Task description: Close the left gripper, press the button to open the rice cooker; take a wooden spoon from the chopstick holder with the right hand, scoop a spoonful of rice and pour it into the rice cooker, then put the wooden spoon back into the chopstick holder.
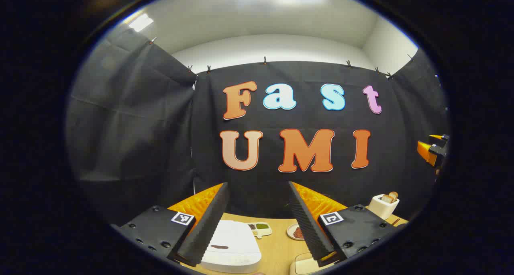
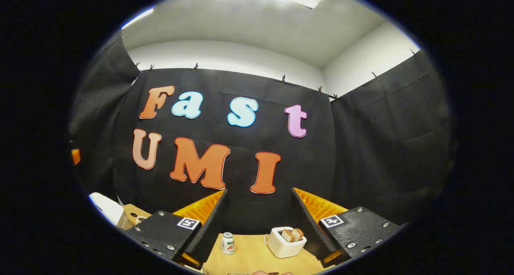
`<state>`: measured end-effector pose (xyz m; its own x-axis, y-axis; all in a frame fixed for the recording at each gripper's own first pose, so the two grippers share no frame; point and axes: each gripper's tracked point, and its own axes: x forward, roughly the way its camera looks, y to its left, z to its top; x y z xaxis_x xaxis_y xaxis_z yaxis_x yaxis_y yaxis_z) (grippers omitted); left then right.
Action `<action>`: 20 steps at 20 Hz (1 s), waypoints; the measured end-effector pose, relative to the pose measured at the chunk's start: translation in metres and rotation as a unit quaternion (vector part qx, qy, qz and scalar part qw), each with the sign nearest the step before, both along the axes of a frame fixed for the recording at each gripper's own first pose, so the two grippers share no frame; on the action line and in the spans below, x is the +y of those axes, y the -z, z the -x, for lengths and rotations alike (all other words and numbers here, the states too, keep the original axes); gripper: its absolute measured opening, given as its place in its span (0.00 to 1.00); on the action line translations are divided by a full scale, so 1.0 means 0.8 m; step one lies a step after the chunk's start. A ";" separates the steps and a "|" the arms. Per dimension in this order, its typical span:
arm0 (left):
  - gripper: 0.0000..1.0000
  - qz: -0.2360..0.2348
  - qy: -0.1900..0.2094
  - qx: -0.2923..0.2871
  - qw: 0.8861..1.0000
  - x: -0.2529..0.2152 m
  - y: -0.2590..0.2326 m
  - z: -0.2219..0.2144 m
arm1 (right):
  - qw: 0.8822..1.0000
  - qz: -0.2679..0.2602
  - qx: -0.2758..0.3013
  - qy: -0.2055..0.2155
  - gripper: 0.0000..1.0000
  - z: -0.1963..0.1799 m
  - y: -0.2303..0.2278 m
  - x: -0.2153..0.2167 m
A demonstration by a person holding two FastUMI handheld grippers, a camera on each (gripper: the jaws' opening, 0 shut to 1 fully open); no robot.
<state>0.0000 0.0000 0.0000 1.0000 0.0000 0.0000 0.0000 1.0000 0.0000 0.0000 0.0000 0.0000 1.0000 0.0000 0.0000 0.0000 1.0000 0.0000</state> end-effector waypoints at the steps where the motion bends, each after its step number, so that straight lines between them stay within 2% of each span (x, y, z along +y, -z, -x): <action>1: 0.98 -0.005 -0.005 0.003 1.000 0.002 0.001 -0.003 | 1.000 -0.003 0.002 -0.004 0.94 -0.002 0.004 -0.002; 5: 0.97 -0.014 -0.006 0.008 1.000 -0.011 0.002 -0.009 | 1.000 -0.011 0.005 -0.017 0.93 -0.013 0.015 -0.003; 15: 0.98 0.007 0.048 0.035 0.998 -0.079 0.021 -0.023 | 0.999 -0.004 0.025 -0.032 0.94 -0.010 0.041 -0.007; 20: 0.99 0.009 0.054 0.036 0.998 -0.083 0.022 -0.032 | 0.999 0.009 0.036 -0.030 0.94 -0.006 0.049 -0.015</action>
<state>0.0254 -0.0667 -0.0180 0.9916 -0.1079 -0.0714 0.1066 0.9941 -0.0216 0.0045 -0.0124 -0.0392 0.9957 0.0589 -0.0720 -0.0601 0.9981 -0.0149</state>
